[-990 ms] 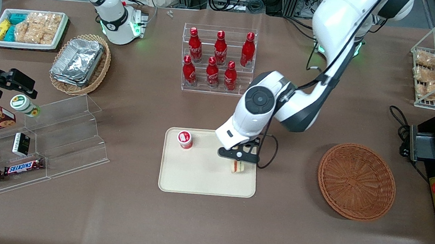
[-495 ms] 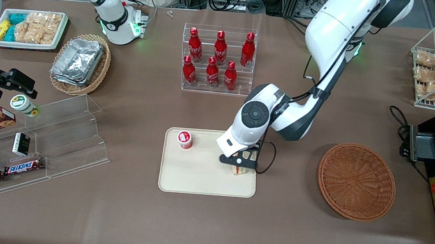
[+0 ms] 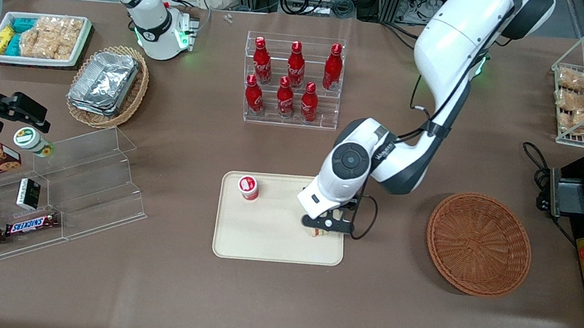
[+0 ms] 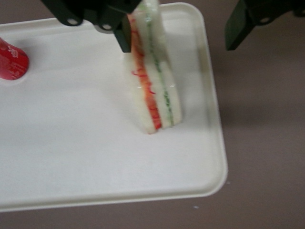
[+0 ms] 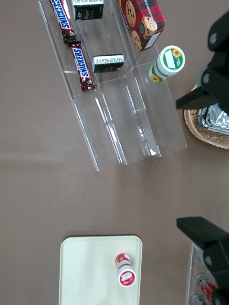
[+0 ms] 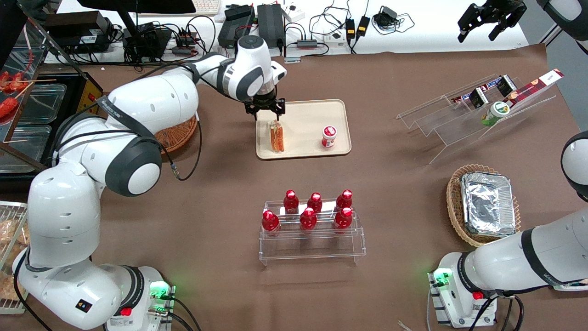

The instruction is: Place sandwich from basket to tray

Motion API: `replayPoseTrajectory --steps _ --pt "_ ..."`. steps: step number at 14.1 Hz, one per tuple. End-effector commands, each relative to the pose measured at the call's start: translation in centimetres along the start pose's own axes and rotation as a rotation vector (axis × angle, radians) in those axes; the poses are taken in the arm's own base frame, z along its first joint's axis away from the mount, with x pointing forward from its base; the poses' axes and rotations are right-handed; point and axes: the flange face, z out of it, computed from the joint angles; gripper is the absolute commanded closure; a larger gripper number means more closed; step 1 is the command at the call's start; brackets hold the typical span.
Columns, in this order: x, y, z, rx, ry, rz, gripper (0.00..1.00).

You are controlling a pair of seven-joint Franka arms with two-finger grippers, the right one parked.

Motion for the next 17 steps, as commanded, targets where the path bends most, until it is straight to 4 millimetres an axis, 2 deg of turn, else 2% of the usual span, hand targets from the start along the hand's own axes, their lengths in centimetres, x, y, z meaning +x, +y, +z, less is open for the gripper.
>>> replayPoseTrajectory --steps 1,3,8,11,13,15,17 --pt "0.7 -2.7 -4.8 0.010 -0.040 0.000 0.02" --pt "0.8 -5.3 -8.8 0.018 -0.076 0.052 0.02" --pt "1.9 -16.9 -17.7 -0.005 -0.146 0.183 0.02" --pt "1.5 -21.8 -23.2 0.009 -0.099 0.154 0.01" --pt "1.5 -25.7 -25.4 0.025 -0.080 0.100 0.01" --pt "1.9 -30.3 -25.9 0.019 -0.090 0.047 0.01" --pt "1.8 -32.5 -27.6 0.020 -0.096 0.028 0.01"
